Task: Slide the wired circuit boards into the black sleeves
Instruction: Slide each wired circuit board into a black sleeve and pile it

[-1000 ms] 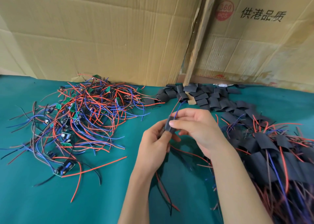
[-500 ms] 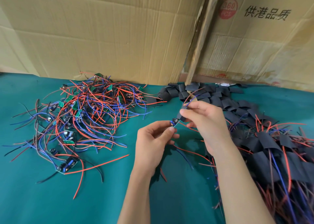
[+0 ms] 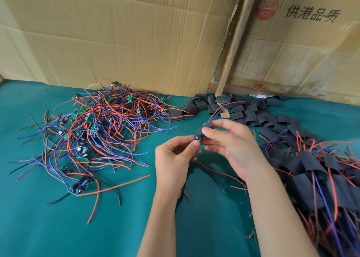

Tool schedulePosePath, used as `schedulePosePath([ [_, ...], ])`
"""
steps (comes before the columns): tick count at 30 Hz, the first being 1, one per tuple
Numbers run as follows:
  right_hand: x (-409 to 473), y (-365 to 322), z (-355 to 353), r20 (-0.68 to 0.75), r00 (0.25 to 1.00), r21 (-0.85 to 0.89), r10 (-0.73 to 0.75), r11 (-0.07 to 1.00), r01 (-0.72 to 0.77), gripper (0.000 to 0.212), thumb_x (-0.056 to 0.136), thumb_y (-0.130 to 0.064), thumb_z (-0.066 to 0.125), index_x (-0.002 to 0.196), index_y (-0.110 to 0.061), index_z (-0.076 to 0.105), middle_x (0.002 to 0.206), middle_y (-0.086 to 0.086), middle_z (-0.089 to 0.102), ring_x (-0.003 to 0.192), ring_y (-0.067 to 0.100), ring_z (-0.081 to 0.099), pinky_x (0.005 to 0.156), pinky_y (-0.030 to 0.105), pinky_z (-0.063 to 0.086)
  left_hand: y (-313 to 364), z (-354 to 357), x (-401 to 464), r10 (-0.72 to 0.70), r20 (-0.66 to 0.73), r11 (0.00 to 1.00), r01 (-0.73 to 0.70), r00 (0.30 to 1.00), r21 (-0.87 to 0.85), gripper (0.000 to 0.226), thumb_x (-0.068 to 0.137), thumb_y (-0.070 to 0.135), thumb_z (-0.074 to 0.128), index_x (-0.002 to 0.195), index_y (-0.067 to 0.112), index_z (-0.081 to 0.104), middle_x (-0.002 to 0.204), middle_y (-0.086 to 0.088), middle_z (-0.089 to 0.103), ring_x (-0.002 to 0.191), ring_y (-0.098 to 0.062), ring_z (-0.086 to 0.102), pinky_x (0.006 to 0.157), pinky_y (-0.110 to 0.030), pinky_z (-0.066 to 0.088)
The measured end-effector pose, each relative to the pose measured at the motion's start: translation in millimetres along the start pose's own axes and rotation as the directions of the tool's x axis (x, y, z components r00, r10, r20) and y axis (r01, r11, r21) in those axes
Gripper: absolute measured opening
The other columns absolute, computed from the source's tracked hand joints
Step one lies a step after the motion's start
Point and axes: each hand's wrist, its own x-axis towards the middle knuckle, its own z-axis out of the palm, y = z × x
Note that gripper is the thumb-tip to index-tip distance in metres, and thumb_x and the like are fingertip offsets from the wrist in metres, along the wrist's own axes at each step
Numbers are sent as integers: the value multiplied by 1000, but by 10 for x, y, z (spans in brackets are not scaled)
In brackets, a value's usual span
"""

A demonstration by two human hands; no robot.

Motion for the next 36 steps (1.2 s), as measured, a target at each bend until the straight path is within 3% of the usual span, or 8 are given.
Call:
schedulePosePath([
  [6,3,8,56,76,997,-19,1,1000,0,22,90,-3,70,111,-7,68,99,20,77,77,25,72,69,29,60,-2,11,15,-19,-44,998,17,999,-53,13,85,1,76,91,6,66,72,-1,69,63,-13,65,55,-20,52],
  [16,-15,2,46,90,995,-68,-32,997,38,26,90,1,68,110,-14,75,101,25,75,83,25,71,75,33,60,-11,-2,21,-2,6,999,2,1000,-52,8,87,5,75,82,6,69,73,-2,72,60,-11,65,54,-19,50],
  [20,-27,-10,63,136,990,-150,-21,988,42,28,92,1,66,113,-16,74,98,17,78,85,23,72,79,35,61,-1,24,13,1,-60,1000,-1,998,-7,16,85,7,77,77,3,64,63,-2,66,53,-11,58,51,-19,48],
  [25,-77,-97,154,50,998,-130,-30,991,36,15,94,-4,66,106,-8,73,87,17,77,77,24,69,72,35,56,45,66,-5,-28,-36,1000,28,999,-6,26,85,19,80,80,6,58,62,-3,61,52,-12,54,51,-20,46],
  [29,-190,-435,-139,-159,975,-156,-156,979,131,14,85,-12,66,93,-8,77,70,15,74,51,18,62,41,22,44,86,69,4,-106,37,987,110,994,-121,27,93,35,66,88,9,62,72,-3,63,62,-15,58,58,-21,48],
  [31,-339,-630,-501,-207,956,-376,-209,919,119,33,69,-36,72,96,-17,79,69,10,76,50,17,66,38,20,40,61,75,36,-138,-27,978,131,990,-161,20,100,24,60,86,9,61,71,-4,62,62,-16,57,58,-21,49],
  [34,-623,-843,-1033,-313,928,-778,-204,615,-127,67,46,-89,71,99,-47,73,83,-9,78,79,14,74,58,35,59,16,87,65,-154,-101,978,137,983,-160,14,97,4,57,85,9,61,73,-5,62,63,-17,57,59,-22,50],
  [36,-663,-905,-1416,-328,877,-874,-351,465,-140,73,49,-93,67,99,-39,69,98,-9,76,89,4,68,73,18,56,-1,91,72,-149,-133,979,127,980,-157,16,95,-1,56,85,9,62,77,-7,62,64,-15,59,60,-22,50],
])
